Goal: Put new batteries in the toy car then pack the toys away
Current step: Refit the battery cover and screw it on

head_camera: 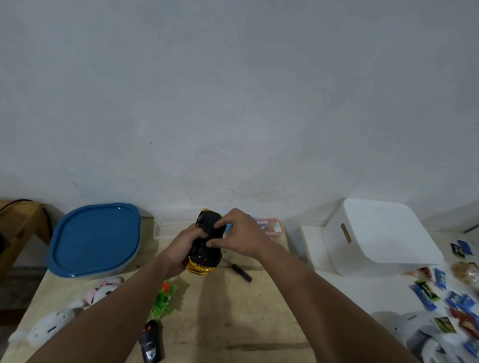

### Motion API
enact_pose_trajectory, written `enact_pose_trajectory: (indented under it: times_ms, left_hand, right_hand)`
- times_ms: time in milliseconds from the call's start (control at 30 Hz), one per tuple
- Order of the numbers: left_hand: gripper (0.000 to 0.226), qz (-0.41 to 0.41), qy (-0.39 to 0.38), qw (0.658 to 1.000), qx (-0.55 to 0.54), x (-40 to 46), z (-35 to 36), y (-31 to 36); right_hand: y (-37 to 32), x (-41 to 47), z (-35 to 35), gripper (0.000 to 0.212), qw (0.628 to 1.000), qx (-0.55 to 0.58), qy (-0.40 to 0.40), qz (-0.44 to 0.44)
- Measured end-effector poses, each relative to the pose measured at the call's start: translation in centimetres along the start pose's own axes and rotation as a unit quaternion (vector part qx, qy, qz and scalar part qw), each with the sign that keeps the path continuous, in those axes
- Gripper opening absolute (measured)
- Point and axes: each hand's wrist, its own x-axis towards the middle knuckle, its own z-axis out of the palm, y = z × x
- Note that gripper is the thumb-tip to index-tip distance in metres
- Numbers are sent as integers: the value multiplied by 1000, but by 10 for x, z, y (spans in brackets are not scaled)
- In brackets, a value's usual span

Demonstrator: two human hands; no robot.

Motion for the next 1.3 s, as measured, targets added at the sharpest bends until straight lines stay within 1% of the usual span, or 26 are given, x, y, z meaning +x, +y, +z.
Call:
enact_pose_trajectory:
  times_ms: [67, 167, 233, 300, 367, 467, 567, 733, 800, 867, 933, 967, 1000, 1067, 1133, 1200, 1300]
  left_hand:
    - [38, -4, -3, 1000, -4, -1, 1, 1]
    - [41, -11, -4, 1000, -14, -3, 4, 2]
    - [49, -14, -4, 1000, -16, -5, 6, 3]
    - [62, -17, -4, 1000, -24, -5, 8, 3]
    - [66, -18, -6, 999, -31, -6, 9, 4]
    - [60, -20, -11, 999, -28, -4, 7, 2]
    - [42, -22, -15, 999, -31, -3, 8, 0]
    - [39, -1, 11, 999, -46, -1, 9, -4]
    - [39, 2, 34, 997, -65, 2, 5, -8]
    - [41, -6, 50, 996, -77, 5, 0, -11]
    - [41, -11, 62, 994, -89, 8, -4, -16]
    - [39, -12, 67, 993, -99, 8, -6, -18]
    - [37, -13, 76, 991, -110, 9, -7, -20]
    - [34, -17, 97, 989, -114, 12, -8, -25]
    - [31, -26, 115, 987, -113, 15, -11, -35]
    - [29, -33, 124, 985, -112, 17, -14, -47]
    - [28, -51, 141, 984, -100, 20, -21, -66]
  right_hand:
    - [-1, -2, 2, 57, 1000, -15, 6, 3]
    - [-1, -3, 5, 61, 999, -39, 20, -4]
    - [0, -4, 6, 59, 998, -48, 26, -15]
    - [1, -4, 7, 56, 998, -49, 27, -22]
    - [2, -4, 8, 54, 998, -48, 26, -21]
    - [5, -5, 9, 52, 999, -35, 26, -15]
    - [7, -6, 11, 48, 1000, -6, 28, -4]
    - [12, -5, 12, 44, 999, 36, 9, 6]
    - [15, -7, 15, 36, 993, 105, 46, 14]
    - [22, -9, 19, 21, 978, 166, 125, 32]
    - [38, -10, 24, 6, 961, 196, 182, 74]
    - [48, -10, 28, 6, 958, 188, 194, 101]
    - [62, -10, 33, 7, 959, 170, 191, 126]
    - [87, -12, 43, 9, 970, 93, 142, 172]
    - [112, -17, 61, 25, 976, 29, 66, 205]
    - [134, -25, 79, 43, 979, -35, 0, 200]
    - [159, -32, 113, 55, 977, -95, -74, 178]
